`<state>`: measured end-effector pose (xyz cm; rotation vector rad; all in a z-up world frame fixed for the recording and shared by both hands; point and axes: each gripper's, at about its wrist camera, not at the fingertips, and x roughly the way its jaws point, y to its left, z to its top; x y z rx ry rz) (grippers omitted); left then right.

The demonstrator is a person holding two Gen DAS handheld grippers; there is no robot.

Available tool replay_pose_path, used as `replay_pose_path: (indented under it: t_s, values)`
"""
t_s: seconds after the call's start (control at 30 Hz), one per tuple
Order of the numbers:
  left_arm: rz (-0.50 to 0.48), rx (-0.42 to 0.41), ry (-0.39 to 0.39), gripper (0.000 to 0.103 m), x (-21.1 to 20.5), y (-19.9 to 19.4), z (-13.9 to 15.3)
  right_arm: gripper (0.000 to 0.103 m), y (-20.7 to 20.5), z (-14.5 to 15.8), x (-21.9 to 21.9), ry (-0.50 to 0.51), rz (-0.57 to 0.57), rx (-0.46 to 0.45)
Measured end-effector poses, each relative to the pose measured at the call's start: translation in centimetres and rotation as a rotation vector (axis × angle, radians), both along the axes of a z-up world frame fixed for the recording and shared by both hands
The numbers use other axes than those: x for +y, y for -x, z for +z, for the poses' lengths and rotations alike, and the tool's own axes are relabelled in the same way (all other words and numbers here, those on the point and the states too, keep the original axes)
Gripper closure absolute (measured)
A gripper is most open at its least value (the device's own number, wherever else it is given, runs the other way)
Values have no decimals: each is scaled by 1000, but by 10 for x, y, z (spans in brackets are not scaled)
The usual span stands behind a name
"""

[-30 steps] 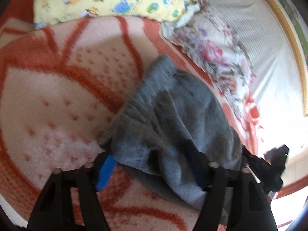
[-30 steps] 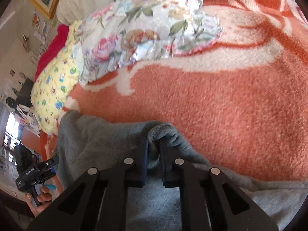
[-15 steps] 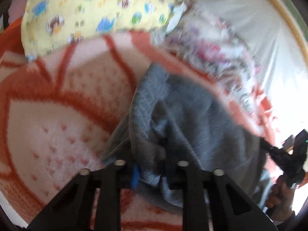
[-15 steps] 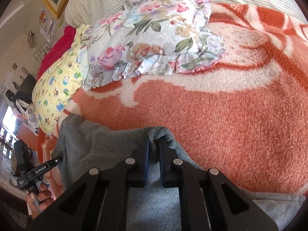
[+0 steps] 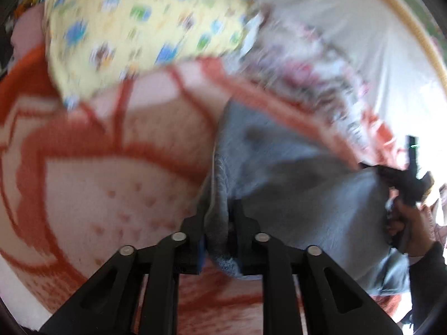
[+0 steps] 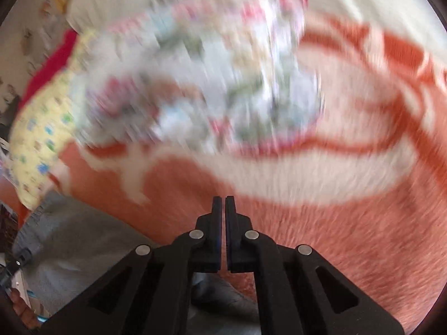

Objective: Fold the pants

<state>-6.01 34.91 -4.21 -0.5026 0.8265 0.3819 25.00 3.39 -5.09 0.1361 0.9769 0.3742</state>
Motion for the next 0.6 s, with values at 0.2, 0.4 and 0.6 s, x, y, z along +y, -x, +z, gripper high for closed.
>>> replay_pose_path:
  t_s: [0.2,0.4,0.6]
  values:
    - [52,8,2,42,16,11,-5,70,50,40,-14,-34,47,-87]
    - [124,-58,-49,40,21,25,21,46,122,72,-32,-6,124,-198]
    - [66,-64,-86,40,1,18,40,46,196,63,-36,30,310,-165]
